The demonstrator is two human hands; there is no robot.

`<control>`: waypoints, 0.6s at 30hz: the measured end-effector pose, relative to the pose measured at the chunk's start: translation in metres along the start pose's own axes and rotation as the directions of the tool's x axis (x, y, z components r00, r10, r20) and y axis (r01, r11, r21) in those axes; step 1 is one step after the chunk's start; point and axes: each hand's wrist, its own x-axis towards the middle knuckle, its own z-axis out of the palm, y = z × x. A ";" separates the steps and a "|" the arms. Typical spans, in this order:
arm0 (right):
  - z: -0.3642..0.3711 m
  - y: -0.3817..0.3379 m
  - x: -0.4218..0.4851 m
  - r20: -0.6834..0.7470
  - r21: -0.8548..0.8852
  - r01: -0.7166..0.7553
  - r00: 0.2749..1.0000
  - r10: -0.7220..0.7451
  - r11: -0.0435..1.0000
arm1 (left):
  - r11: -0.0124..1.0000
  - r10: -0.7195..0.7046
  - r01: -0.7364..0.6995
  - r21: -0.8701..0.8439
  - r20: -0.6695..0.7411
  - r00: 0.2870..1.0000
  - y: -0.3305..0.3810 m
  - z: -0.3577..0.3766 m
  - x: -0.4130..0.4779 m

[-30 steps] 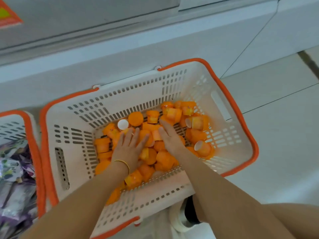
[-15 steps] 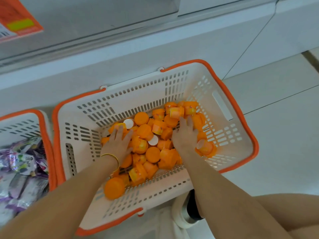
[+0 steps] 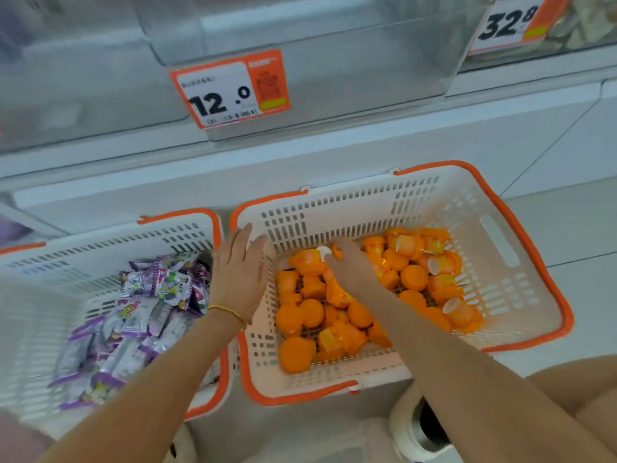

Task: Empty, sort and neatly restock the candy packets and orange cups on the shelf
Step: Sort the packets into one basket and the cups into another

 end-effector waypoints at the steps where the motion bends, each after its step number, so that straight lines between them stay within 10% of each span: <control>1: 0.002 -0.021 -0.004 0.002 -0.006 0.049 0.999 -0.048 0.999 | 0.998 -0.055 0.055 -0.018 -0.030 0.998 -0.008 -0.004 -0.005; 7: 0.054 -0.087 -0.011 0.092 0.039 0.202 0.975 -0.204 0.979 | 0.955 -0.252 0.263 -0.136 0.095 0.963 -0.060 0.008 -0.045; 18: 0.071 -0.096 -0.014 0.037 0.051 0.061 0.997 -0.063 0.997 | 0.907 -0.333 0.370 -0.200 0.199 0.922 -0.049 0.007 -0.046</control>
